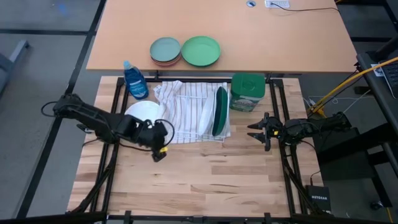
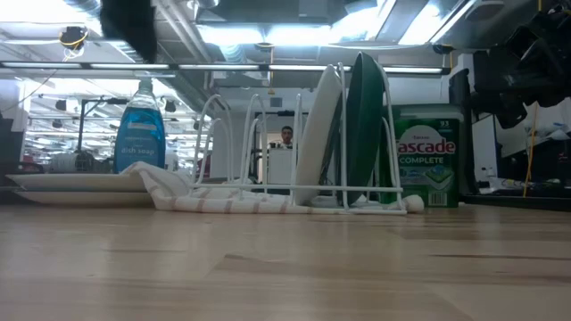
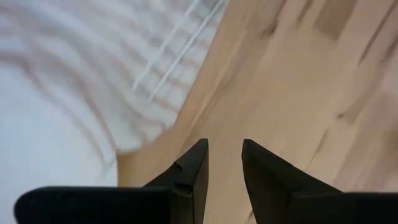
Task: Sort dishes
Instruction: Put the white plate into the dish rack
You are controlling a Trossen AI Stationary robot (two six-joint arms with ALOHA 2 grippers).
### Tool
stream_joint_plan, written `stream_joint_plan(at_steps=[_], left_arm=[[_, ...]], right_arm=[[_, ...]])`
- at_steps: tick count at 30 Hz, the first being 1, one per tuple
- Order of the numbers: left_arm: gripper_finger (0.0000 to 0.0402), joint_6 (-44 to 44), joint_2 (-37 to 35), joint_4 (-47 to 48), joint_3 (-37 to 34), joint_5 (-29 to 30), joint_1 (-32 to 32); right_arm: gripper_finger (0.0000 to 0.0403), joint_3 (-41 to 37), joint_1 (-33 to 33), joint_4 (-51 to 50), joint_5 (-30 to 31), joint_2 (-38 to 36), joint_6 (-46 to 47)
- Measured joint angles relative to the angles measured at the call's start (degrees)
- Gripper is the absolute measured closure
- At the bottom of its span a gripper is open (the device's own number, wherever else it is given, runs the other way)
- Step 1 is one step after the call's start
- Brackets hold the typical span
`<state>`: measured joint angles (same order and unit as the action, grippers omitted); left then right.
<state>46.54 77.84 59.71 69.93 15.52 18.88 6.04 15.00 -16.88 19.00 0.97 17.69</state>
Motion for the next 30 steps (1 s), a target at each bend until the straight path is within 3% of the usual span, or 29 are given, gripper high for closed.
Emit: stream_joint_plan(at_steps=[15,30], left_arm=[[0.0315,11.36,0.66,2.29,-11.68,0.10,3.75],[0.0315,11.72,0.66,4.52,-16.23,0.08,3.08]], right_arm=[[0.0217,0.00,0.01,0.02,-0.02,0.01,0.00],[0.0217,-0.02,0.00,0.04,-0.02,0.00,0.00]])
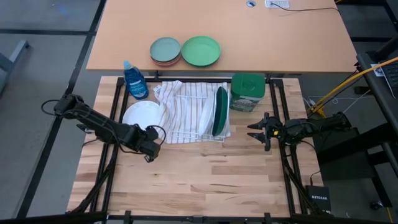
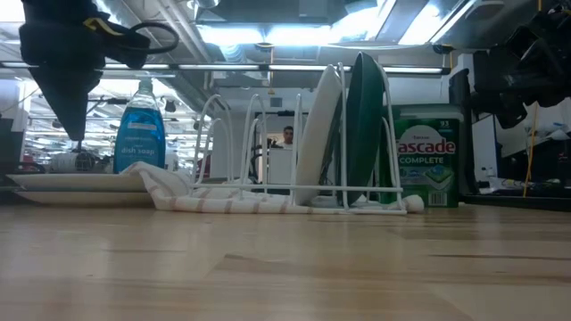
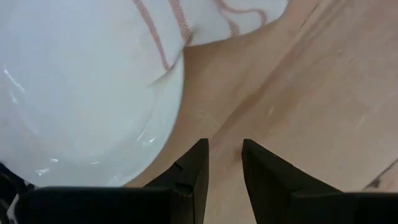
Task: Sort dishes
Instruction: Put the white plate into the dish rack
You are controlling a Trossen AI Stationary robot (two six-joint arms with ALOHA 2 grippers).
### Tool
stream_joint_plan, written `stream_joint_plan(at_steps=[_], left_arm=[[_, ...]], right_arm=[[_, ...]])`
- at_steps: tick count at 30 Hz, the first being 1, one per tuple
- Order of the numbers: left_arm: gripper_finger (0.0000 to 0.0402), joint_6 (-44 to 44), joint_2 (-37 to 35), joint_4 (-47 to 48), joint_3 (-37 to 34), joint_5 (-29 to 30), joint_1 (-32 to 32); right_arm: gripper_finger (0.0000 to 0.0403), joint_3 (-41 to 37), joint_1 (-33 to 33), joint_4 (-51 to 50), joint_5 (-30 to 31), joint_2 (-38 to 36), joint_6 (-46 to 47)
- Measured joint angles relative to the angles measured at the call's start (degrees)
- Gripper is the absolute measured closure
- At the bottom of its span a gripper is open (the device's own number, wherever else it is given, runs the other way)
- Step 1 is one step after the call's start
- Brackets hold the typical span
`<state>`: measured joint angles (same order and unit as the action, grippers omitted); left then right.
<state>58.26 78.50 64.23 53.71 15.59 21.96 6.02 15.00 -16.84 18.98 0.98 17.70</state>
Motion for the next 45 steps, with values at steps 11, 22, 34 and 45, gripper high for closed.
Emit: stream_joint_plan(at_steps=[11,22,34,45], left_arm=[[0.0315,-1.81,0.00,-4.39,-3.59,0.02,-2.04],[0.0315,-0.46,0.74,1.15,-3.90,-0.19,-3.97],[0.0315,-0.19,0.74,-14.99,-3.90,1.08,-5.25],[0.0315,-12.18,0.74,-30.36,-3.88,1.53,-5.12]], right_arm=[[0.0217,0.02,-0.01,0.00,0.00,0.00,0.02],[0.0217,0.02,0.00,0.00,0.00,0.00,0.02],[0.0217,0.00,0.00,0.00,-0.79,0.01,0.54],[0.0217,0.00,-0.01,0.00,-1.22,0.01,0.06]])
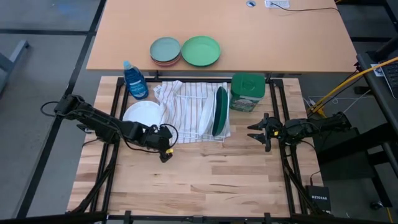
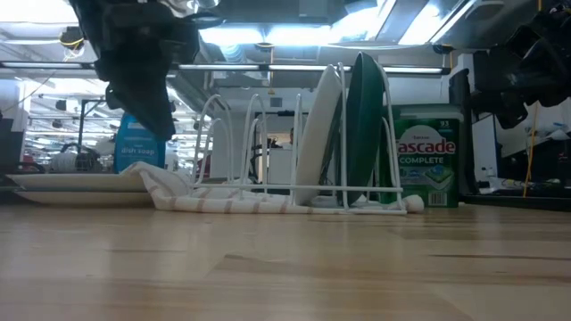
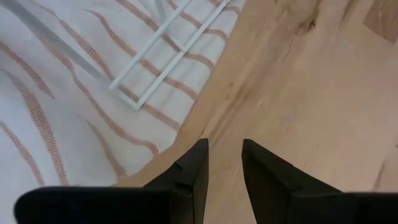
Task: Sort dishes
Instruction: Put the white plate into the dish rack
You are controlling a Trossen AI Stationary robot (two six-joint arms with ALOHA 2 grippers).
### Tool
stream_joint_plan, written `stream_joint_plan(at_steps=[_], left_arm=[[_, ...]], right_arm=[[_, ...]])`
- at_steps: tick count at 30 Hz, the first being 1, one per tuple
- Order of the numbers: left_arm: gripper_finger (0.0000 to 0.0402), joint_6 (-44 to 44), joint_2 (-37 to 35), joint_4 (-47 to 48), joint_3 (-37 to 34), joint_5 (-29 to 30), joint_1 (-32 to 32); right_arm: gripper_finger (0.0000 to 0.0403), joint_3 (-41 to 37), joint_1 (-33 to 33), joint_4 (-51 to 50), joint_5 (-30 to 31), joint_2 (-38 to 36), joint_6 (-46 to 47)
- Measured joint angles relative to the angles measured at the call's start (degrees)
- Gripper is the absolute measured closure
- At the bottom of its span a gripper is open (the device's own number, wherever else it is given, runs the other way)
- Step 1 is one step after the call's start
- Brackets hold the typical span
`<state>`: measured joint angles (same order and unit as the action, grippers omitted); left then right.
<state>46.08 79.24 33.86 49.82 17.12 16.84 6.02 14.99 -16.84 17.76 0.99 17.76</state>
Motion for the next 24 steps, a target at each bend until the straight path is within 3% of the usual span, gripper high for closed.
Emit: stream_joint_plan(at_steps=[13,17,20,24], left_arm=[[0.0315,1.52,0.00,0.98,0.00,0.00,-0.08],[0.0309,10.41,-0.23,7.56,0.00,1.50,-0.40],[0.0277,13.80,-0.29,11.59,0.00,2.43,-0.39],[0.0203,13.59,-0.61,13.11,0.00,3.21,0.36]], right_arm=[[0.0217,0.00,0.00,0.00,-0.07,-0.01,-0.03],[0.0217,0.00,0.01,0.00,-0.17,-0.02,-0.04],[0.0217,0.00,0.01,0.00,-0.28,-0.01,-0.04],[0.0217,0.00,0.01,0.00,-0.28,0.01,-0.06]])
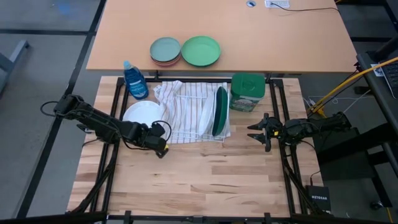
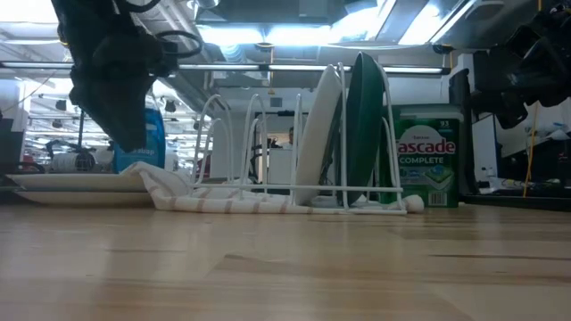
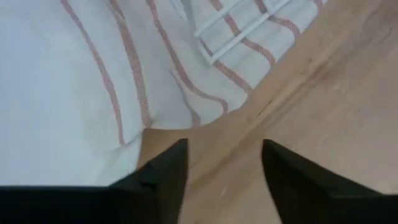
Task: Sort dishes
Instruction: Put the white plate into the dish rack
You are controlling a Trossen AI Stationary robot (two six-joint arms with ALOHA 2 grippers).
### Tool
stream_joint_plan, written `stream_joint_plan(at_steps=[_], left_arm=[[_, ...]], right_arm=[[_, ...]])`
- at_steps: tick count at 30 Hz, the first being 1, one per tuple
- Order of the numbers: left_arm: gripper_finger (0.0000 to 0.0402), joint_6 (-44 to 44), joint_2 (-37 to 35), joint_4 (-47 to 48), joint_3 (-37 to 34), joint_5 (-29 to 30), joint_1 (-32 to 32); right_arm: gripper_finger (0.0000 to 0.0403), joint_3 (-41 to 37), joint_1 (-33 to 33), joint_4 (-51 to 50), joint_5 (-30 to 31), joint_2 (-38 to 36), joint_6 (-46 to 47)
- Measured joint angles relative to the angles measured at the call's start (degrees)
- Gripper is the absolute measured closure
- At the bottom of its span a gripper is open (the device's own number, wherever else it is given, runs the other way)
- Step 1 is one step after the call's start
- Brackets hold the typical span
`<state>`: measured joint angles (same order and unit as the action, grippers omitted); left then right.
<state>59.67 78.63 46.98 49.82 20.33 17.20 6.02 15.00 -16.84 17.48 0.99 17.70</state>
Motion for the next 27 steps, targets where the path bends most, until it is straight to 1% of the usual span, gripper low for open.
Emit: stream_joint_plan(at_steps=[4,6,8,15,19,27], left_arm=[[0.0140,1.59,0.02,5.77,0.00,3.18,0.03],[0.0121,3.99,0.02,8.79,0.00,3.29,-0.07],[0.0111,5.83,0.02,11.16,0.00,3.36,-0.05],[0.0105,5.65,0.16,13.94,0.00,3.35,-0.05],[0.0105,6.32,0.81,13.37,-0.89,3.36,0.37],[0.0105,7.84,1.07,6.18,-7.55,3.93,0.32]], right_arm=[[0.0217,0.00,0.00,0.01,-0.04,-0.01,-0.01],[0.0217,0.00,0.00,0.01,-0.12,-0.01,-0.01],[0.0217,0.00,-0.01,0.01,-0.14,-0.01,-0.01],[0.0217,0.00,0.00,0.02,-0.14,-0.01,-0.01],[0.0217,0.00,-0.01,0.02,-0.16,-0.02,-0.01],[0.0217,0.00,-0.01,0.02,-0.16,-0.01,-0.01]])
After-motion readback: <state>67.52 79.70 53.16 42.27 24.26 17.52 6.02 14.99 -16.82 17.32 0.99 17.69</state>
